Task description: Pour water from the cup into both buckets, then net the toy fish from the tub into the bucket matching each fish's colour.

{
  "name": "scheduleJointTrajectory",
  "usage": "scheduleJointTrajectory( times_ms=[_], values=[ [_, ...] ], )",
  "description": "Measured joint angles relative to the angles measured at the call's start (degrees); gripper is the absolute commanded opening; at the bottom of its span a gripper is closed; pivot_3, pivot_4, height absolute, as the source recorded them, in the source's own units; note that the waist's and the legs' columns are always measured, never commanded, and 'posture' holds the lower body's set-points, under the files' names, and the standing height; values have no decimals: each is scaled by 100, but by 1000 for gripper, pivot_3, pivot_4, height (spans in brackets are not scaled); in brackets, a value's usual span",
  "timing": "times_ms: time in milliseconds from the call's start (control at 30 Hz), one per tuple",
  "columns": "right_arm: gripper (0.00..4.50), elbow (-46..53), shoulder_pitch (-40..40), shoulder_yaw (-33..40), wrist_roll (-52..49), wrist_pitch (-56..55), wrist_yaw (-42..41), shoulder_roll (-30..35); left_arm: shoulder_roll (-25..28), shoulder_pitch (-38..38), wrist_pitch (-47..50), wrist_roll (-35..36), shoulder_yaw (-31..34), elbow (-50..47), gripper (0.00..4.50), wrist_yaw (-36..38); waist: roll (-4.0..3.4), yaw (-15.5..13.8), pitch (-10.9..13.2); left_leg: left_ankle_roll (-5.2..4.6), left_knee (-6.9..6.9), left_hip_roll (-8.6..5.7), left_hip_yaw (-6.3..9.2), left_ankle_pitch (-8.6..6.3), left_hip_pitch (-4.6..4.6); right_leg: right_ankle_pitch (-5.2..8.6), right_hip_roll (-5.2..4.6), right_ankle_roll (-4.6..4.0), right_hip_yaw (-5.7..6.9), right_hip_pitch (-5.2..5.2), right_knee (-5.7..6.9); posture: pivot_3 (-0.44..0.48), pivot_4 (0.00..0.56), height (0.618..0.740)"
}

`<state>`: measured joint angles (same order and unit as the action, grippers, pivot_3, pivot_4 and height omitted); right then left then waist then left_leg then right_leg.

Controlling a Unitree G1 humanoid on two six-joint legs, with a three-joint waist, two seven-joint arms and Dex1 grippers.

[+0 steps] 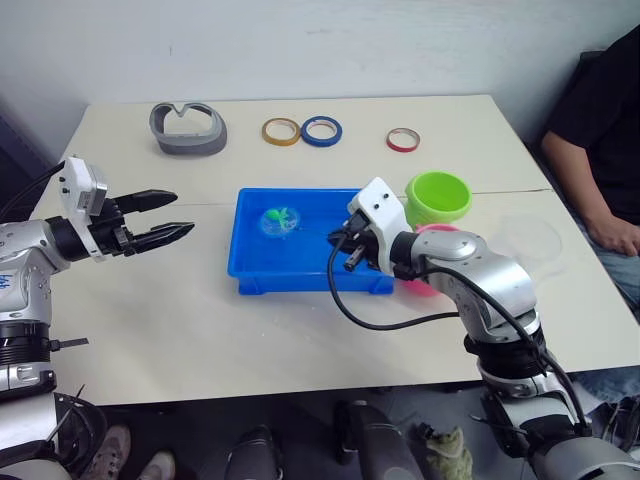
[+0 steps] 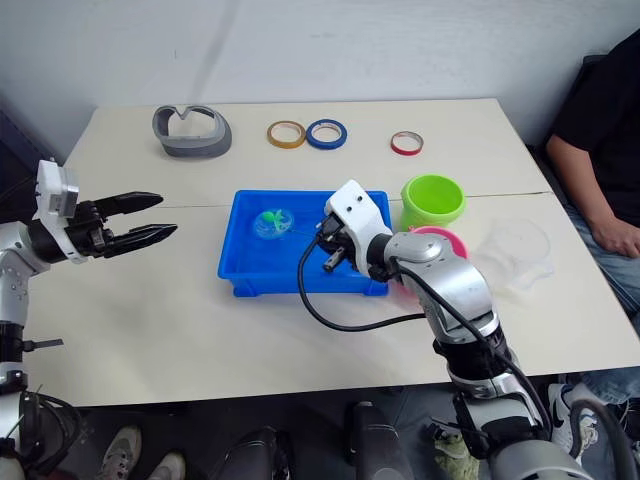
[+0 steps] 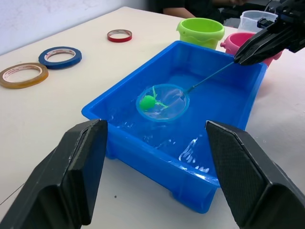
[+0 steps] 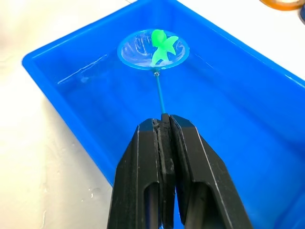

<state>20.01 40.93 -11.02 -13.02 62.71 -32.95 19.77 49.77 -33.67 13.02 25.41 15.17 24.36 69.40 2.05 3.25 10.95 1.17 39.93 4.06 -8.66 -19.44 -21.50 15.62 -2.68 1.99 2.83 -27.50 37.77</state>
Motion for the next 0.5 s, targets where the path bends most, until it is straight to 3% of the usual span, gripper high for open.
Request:
scheduleJointTrajectory(
  times_ms=[267,500],
  values=[
    [0,396,-40,182,-242,-3,-40,388,-242,-529,-2,-26,-272,162,3602,141,3,-38,-2,-9,1,-12,0,-4,-3,-1,-3,2,3,4,-7,0,150,727],
    [0,1108,-433,1111,-770,31,-368,1422,-643,-1193,-125,-125,-581,599,3602,346,5,-162,-3,-10,0,-14,-3,-5,-6,-2,4,4,15,2,-15,0,150,727]
  ],
)
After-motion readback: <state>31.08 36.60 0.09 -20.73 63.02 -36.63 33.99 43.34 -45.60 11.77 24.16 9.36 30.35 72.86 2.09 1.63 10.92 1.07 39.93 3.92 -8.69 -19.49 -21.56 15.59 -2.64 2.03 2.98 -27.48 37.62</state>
